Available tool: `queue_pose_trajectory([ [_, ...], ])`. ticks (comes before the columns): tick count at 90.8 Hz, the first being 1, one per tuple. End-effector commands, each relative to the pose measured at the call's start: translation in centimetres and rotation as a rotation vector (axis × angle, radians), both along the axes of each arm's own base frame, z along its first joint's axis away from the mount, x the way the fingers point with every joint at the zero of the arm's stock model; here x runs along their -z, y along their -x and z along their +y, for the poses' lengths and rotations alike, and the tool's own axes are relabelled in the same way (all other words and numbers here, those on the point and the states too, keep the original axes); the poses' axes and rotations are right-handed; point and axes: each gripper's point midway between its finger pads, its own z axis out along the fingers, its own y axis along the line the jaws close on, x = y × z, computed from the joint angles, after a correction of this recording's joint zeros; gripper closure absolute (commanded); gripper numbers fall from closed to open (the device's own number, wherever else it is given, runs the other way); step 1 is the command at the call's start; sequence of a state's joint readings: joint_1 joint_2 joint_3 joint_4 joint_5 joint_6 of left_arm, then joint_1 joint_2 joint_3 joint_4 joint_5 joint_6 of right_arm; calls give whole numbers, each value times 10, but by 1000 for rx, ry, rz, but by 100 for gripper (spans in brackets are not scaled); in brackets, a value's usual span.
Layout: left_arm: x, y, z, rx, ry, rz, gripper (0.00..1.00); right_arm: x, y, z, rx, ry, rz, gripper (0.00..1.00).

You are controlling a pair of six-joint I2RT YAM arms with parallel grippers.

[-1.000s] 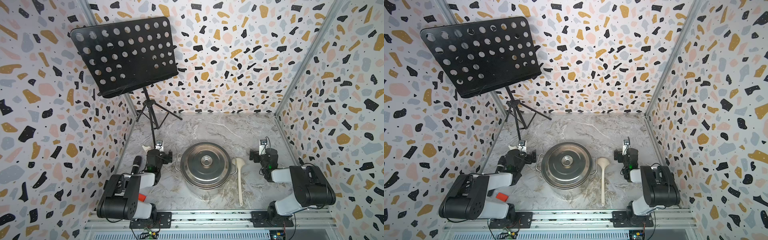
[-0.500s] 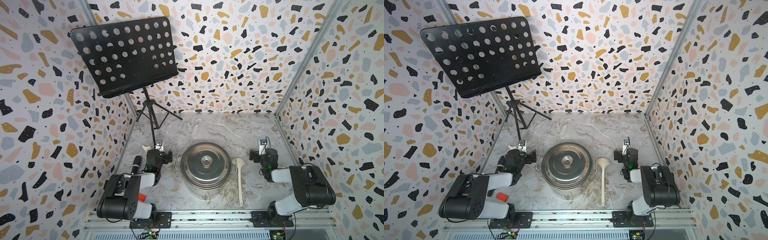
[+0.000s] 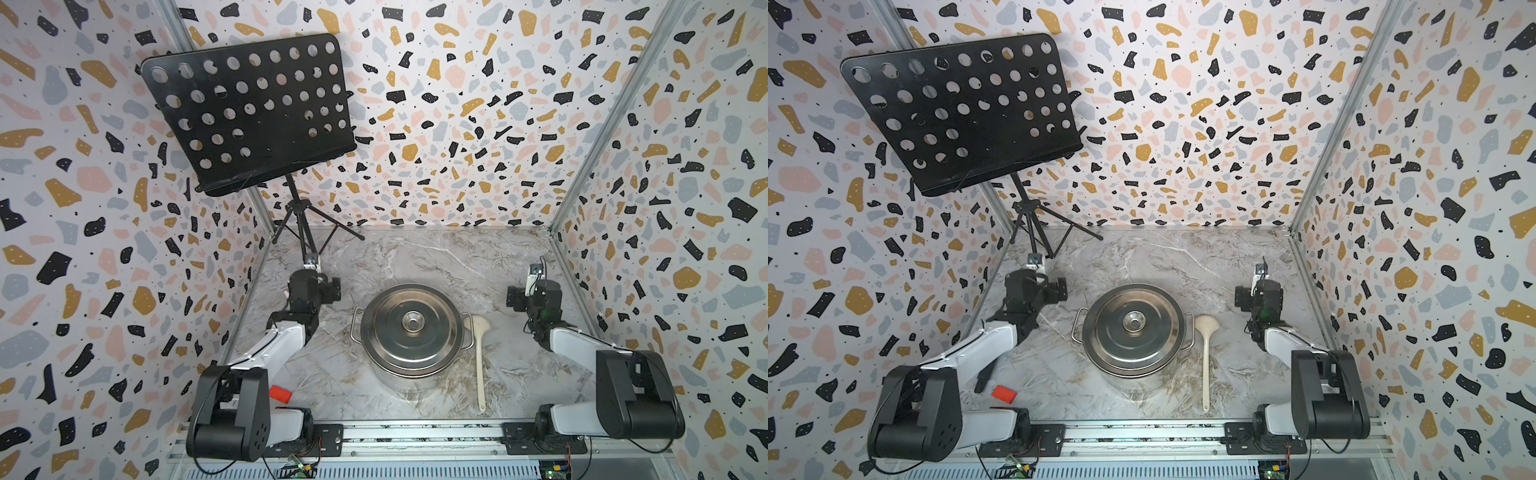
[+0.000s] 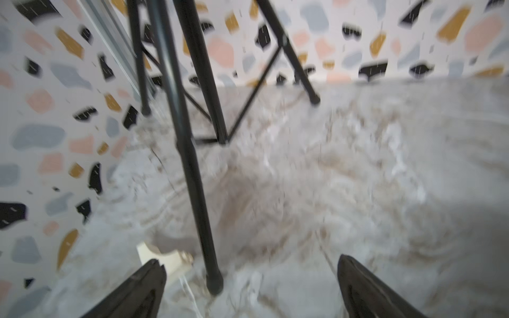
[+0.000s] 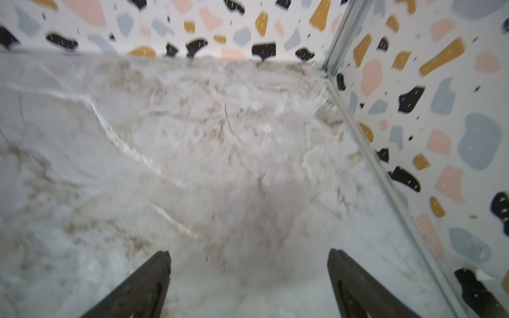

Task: Stir the soup with a spoon
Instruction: Pick up the lid from the pan.

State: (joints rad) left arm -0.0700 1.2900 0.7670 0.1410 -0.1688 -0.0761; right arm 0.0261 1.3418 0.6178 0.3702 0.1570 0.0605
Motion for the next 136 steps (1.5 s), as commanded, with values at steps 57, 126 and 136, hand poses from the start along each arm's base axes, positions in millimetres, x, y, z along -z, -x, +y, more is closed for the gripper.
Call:
queue_pose_trajectory([
  [57,-24,218,-68,61,601,597,1,-123,167,162,-423,-223,697,2],
  [126,2,240,-84,166,579,551,0,-124,216,309,-700,212,883,0],
  [136,1,241,-83,172,573,548,0,-114,208,326,-719,218,885,0],
])
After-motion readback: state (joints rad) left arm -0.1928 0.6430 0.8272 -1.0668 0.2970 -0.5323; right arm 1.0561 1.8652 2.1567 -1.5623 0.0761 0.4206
